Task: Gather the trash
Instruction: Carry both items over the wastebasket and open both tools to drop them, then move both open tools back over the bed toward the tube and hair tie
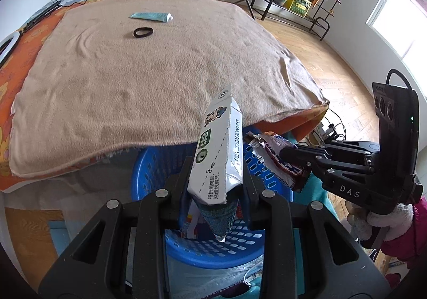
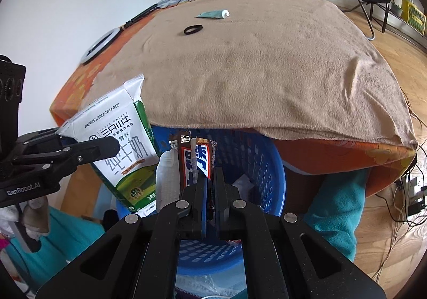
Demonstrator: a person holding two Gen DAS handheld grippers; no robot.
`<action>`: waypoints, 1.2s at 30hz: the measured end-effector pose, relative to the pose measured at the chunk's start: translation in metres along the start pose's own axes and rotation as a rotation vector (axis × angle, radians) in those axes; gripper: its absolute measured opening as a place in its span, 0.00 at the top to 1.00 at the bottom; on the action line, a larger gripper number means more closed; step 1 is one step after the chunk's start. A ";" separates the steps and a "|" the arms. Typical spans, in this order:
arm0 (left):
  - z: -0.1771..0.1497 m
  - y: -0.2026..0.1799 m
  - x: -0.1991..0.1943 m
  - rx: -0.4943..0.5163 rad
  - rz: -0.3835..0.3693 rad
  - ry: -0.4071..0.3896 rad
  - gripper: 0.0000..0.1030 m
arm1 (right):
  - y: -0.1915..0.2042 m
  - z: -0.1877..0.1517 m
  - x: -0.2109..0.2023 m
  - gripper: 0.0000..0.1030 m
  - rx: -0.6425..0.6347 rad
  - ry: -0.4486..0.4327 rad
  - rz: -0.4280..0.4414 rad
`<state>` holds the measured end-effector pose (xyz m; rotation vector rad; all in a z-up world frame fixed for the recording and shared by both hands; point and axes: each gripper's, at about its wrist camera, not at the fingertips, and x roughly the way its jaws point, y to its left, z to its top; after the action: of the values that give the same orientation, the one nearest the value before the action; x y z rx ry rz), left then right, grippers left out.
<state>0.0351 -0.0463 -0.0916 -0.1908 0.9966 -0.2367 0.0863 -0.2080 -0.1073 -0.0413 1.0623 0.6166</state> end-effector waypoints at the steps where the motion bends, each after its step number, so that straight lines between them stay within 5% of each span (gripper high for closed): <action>1: -0.002 0.000 0.003 0.001 0.004 0.011 0.71 | 0.000 -0.002 0.002 0.97 -0.001 0.009 -0.002; 12: -0.012 0.006 0.019 0.000 0.050 0.075 0.70 | -0.003 -0.016 0.018 0.95 0.014 0.062 -0.020; 14: -0.012 0.007 0.020 0.005 0.065 0.076 0.70 | -0.004 -0.016 0.020 0.85 0.020 0.070 -0.027; 16: -0.012 0.008 0.021 0.004 0.071 0.079 0.65 | -0.005 -0.017 0.021 0.55 0.025 0.074 -0.035; 18: -0.012 0.010 0.021 -0.001 0.075 0.079 0.60 | -0.005 -0.017 0.020 0.45 0.027 0.064 -0.040; 25: -0.010 0.011 0.019 -0.006 0.098 0.064 0.37 | -0.003 -0.016 0.021 0.37 0.024 0.076 -0.067; 36: 0.007 0.019 -0.014 -0.059 0.120 -0.028 0.36 | 0.002 -0.001 -0.013 0.36 0.034 0.006 -0.139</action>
<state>0.0359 -0.0232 -0.0814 -0.1870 0.9843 -0.0945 0.0800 -0.2126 -0.0965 -0.0865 1.0657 0.4727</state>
